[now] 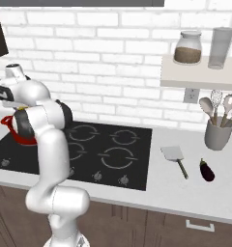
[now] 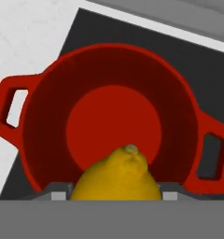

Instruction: Put the lemon and eggplant in the pot. Retrieve the spatula and lightly stir the vegetables in the pot.

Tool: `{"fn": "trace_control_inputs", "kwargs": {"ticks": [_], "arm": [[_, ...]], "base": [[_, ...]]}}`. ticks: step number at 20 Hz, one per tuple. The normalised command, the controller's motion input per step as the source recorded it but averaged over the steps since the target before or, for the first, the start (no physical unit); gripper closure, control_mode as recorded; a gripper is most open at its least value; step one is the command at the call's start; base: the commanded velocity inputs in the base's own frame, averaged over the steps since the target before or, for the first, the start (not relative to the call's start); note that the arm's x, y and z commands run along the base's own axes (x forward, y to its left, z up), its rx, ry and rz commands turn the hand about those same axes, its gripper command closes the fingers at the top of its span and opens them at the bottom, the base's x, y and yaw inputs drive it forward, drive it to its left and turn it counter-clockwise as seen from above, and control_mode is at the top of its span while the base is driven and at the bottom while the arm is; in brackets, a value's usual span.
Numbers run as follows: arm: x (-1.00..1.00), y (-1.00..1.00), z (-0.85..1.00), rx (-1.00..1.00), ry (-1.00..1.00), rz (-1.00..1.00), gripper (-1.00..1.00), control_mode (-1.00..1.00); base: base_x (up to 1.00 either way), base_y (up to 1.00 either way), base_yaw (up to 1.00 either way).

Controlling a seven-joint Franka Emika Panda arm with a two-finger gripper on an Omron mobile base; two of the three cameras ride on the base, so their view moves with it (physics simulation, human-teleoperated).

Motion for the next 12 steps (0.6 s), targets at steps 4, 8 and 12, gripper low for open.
{"fn": "trace_control_inputs", "kwargs": {"ticks": [4, 8, 12], "arm": [[0.15, 0.25, -0.34, -0.07, 0.0, 0.0, 1.0, -1.0], [0.13, 0.04, -0.34, -0.08, 0.0, 0.0, 1.0, -1.0], [0.02, -0.01, -0.33, -0.06, 0.0, -0.03, 1.0, -1.0]], "base": [[0.0, 0.0, 0.0], [0.0, 0.0, 0.0], [0.0, 0.0, 0.0]]}}
